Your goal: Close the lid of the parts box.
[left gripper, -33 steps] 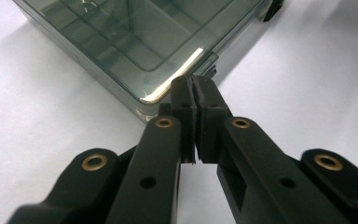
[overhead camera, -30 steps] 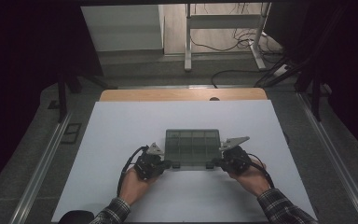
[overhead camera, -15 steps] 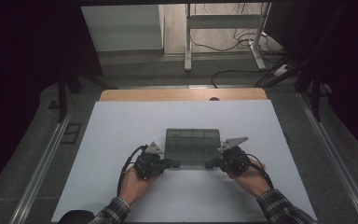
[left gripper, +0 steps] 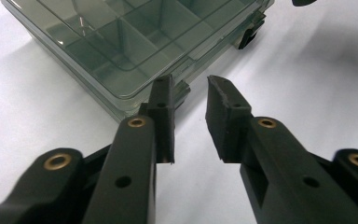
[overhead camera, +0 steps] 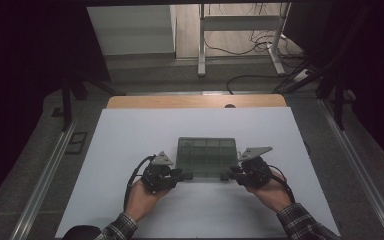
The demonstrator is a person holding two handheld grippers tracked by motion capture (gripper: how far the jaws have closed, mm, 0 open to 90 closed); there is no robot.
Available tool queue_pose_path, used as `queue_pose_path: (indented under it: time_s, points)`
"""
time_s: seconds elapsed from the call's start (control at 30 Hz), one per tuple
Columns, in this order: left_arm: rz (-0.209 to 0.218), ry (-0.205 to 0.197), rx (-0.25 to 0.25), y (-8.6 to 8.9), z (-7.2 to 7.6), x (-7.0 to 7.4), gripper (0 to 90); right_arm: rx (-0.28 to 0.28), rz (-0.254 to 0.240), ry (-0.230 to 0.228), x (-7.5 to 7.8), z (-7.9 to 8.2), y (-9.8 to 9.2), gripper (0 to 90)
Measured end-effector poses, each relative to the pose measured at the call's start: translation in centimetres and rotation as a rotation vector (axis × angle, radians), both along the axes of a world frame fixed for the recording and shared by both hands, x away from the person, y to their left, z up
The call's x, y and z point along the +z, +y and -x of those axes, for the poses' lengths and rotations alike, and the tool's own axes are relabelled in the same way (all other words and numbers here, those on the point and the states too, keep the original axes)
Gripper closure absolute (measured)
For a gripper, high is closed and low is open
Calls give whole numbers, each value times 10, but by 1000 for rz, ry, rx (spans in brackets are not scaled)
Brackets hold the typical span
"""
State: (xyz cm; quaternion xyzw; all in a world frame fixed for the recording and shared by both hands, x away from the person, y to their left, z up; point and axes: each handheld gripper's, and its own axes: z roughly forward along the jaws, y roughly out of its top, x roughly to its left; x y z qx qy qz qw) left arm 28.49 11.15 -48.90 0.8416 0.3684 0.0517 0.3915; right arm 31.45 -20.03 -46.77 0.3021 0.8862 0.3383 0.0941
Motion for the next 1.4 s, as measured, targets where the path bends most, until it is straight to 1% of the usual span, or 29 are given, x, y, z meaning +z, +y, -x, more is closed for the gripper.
queue_pose_path:
  time_s: [0.23,0.57,0.8,0.93,1.17,1.4]
  points:
    - [-1,-8,3,2,3,4,657,-10,-14,-15,4,3,-3,619]
    - [-2,-21,0,7,9,11,572,-36,-15,-32,10,7,-11,495]
    - [5,-27,7,12,13,16,513,-44,-13,-64,13,12,-13,407]
    - [4,-32,9,16,15,18,475,-51,-17,-78,15,13,-16,355]
    - [3,-44,26,26,21,22,414,-70,-23,-102,18,18,-22,260]
    - [3,-49,49,38,28,24,312,-83,-31,-118,22,25,-32,181]
